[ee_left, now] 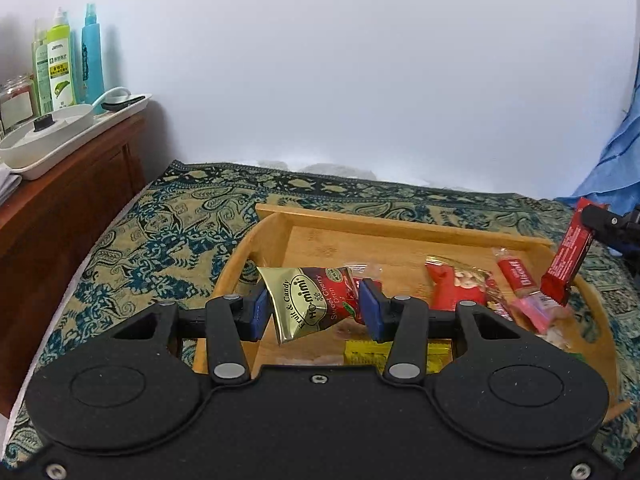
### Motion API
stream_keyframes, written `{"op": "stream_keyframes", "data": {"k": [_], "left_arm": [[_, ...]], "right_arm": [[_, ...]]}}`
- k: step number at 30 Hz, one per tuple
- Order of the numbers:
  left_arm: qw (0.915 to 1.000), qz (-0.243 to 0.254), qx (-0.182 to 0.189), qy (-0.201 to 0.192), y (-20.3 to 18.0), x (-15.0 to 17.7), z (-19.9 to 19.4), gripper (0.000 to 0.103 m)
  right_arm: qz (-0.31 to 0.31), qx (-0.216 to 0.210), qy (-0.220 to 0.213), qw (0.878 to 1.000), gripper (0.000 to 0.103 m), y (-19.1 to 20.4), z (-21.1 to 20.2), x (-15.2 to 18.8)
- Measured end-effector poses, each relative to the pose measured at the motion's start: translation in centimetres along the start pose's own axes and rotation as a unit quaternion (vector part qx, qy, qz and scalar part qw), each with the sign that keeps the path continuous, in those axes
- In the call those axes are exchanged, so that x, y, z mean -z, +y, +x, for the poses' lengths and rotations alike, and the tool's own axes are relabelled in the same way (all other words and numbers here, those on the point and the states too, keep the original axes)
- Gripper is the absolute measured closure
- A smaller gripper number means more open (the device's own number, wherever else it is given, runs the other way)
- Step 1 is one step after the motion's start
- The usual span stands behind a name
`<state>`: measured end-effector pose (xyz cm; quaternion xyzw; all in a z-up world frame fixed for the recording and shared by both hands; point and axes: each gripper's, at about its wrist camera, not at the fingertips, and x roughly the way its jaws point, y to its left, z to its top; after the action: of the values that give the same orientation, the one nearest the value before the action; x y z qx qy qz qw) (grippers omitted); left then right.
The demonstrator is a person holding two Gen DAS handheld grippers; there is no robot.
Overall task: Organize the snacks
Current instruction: 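Carry the gold candy and chocolate bar over the tray with both grippers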
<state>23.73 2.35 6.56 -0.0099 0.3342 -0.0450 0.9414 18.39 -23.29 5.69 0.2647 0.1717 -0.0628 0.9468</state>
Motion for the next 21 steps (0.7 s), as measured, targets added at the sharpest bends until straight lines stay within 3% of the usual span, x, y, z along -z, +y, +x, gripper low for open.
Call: {"op": "stream_keyframes", "data": {"k": [21], "left_arm": [[0.9997,0.006,-0.005,0.025,-0.5,1.5,3.2,0.059]], "right_arm": [[-0.026,-0.007,0.064,0.998,0.088,0.5,5.1,1.5]]}}
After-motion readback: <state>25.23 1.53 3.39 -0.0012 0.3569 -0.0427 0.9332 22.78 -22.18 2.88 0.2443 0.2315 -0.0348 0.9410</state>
